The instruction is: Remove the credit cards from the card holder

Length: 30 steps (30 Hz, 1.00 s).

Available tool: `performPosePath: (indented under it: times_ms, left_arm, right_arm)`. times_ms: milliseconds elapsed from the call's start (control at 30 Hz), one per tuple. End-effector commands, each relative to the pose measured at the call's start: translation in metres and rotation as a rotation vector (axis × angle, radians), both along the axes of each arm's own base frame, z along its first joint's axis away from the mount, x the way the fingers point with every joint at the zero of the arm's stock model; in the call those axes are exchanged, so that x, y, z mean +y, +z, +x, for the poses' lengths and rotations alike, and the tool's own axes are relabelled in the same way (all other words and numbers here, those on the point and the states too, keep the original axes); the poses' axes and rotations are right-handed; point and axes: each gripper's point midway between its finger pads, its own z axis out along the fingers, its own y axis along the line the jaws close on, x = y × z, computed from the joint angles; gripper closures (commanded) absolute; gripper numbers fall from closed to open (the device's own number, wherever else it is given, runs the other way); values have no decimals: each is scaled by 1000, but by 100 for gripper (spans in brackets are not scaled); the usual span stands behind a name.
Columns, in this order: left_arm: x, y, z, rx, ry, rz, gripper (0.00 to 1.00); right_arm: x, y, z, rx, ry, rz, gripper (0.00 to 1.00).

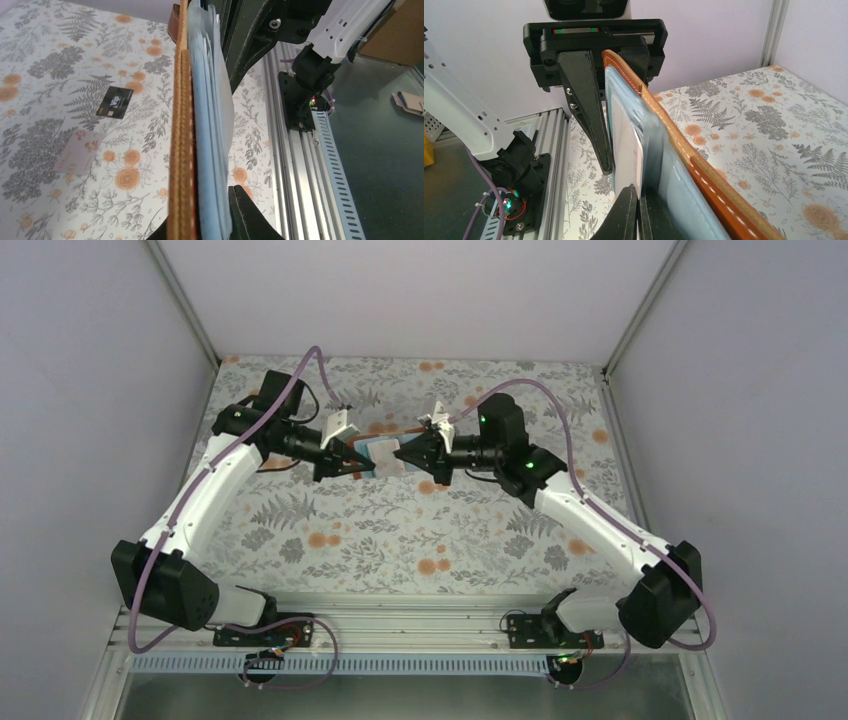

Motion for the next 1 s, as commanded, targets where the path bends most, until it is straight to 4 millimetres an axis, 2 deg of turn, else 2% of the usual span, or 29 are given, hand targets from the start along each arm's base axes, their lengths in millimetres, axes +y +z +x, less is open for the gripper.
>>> performPosePath:
  times_ms: [0, 167, 333, 500, 633, 733, 867, 967]
  left_arm:
    - [-8, 20, -20, -34, -89, -97, 83]
    - [-8, 21, -20, -33, -88, -96, 82]
    - [-8, 19, -19, -32, -87, -92, 89]
    - [-8, 18, -16, -32, -78, -87, 97]
    - [-8, 17, -14, -38, -70, -78, 98]
    - [-6, 15, -11, -44, -54, -64, 98]
    - [-4, 12, -2, -44, -10, -40, 98]
    - [5, 5, 22, -38, 115, 23, 98]
  right_arm:
    - [-12, 6, 6, -59, -76, -26, 96]
    - [-17, 7, 12, -61, -112, -47, 96]
    - [-23, 10, 15, -81, -145, -68, 96]
    - [-42, 5, 39, -93, -273, -128, 96]
    - [-49, 1, 45, -91, -304, -157, 96]
    - [-61, 4, 50, -113, -358, -174, 96]
    - [-82, 7, 61, -124, -447, -194, 96]
    - [-99, 7, 74, -134, -545, -233, 96]
